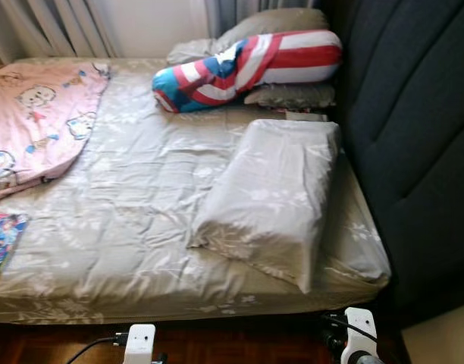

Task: Clean up the room

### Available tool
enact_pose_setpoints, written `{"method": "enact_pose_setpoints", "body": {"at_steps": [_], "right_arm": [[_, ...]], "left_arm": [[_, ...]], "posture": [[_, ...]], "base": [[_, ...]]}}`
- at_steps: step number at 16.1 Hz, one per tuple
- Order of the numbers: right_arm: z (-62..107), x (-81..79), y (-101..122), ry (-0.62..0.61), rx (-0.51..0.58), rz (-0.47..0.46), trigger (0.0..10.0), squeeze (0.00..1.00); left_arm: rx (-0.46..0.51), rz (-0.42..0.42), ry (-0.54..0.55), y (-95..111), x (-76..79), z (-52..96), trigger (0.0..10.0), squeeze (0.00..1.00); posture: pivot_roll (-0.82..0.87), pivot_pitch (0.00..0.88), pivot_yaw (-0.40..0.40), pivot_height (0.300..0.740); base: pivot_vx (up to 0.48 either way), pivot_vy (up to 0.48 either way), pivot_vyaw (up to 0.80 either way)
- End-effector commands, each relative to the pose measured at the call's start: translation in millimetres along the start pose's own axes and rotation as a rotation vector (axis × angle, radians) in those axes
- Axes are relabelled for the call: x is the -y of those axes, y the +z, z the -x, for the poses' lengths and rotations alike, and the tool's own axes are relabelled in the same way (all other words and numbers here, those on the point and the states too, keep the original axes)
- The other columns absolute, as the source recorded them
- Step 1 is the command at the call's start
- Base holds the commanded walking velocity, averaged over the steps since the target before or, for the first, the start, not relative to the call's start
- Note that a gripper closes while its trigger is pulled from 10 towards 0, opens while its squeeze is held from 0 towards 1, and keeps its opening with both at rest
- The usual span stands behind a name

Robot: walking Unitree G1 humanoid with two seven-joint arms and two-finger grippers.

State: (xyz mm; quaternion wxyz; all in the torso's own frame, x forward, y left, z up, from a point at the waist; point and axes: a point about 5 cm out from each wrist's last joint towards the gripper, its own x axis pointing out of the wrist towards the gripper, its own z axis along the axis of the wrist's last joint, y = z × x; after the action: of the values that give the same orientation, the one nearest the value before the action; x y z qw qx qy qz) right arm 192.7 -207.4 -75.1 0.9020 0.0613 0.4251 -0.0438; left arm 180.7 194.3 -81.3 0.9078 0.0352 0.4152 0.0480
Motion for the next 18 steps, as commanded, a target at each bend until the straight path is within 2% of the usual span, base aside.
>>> {"method": "enact_pose_setpoints", "body": {"at_steps": [1,18], "right_arm": [[1.0,2.1,-3.1,-0.005,-0.007,-0.004,10.0,0.0],[0.9,2.2,-2.4,0.002,-0.007,0.015,10.0,0.0]], "left_arm": [[-0.022,0.006,0.001,-7.1,-0.1,1.8,10.0,0.0],[-0.019,0.017,0.003,-5.9,1.9,1.5,10.0,0.0]], "posture": [[0.02,0.123,-0.028,0.74],[0.02,0.124,-0.03,0.74]], "base": [[0.0,0.0,0.0],[0.0,0.0,0.0]]}}
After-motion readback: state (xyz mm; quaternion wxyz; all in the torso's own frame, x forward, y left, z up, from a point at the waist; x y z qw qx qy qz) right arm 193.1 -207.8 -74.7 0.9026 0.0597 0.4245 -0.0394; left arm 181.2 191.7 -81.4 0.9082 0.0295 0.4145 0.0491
